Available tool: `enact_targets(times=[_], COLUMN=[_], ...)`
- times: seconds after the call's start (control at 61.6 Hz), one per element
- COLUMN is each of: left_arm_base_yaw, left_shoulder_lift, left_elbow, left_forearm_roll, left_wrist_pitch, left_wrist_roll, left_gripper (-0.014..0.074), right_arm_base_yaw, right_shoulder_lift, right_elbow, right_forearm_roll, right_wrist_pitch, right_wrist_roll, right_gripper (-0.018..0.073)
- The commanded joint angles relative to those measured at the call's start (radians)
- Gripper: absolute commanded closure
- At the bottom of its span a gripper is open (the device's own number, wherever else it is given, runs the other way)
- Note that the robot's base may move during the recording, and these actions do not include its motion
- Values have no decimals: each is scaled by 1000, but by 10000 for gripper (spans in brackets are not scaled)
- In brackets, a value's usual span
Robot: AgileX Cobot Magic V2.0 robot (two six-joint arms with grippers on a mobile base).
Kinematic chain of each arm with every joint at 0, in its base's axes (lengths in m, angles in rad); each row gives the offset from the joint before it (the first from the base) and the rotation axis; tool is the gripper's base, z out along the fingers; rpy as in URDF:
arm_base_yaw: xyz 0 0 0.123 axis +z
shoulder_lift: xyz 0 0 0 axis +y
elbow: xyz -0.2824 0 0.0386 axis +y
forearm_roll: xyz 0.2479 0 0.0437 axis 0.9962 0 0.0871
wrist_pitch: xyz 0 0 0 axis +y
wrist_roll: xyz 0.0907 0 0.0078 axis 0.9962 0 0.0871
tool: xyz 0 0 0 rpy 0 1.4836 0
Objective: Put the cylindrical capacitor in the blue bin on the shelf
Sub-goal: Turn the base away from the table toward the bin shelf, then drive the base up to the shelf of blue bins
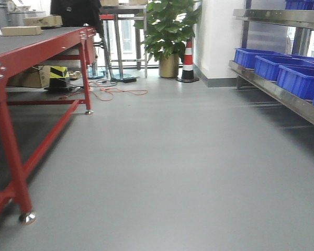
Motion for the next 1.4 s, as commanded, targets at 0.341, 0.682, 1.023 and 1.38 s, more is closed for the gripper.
enact_targets(times=[0.341,0.682,1.023,1.38], left_arm_base_yaw=[-6,-6,-6,-6], left_shoulder_lift=[-4,-4,-4,-4], left_elbow=[1,1,1,1], left_forearm_roll=[-1,-1,-1,-1], left_wrist_pitch=[-20,-20,-20,-20], left_wrist_roll=[-3,-3,-3,-3], left_gripper=[707,707,707,707], right_arm_base_yaw=[1,1,1,1], right_shoulder_lift=[-1,-1,-1,-1], right_elbow=[-2,-2,-2,-2], right_forearm_roll=[-4,-4,-4,-4], right_wrist_pitch=[-30,-30,-30,-30], right_wrist_roll=[-5,-5,-5,-5], right_gripper=[722,722,722,722])
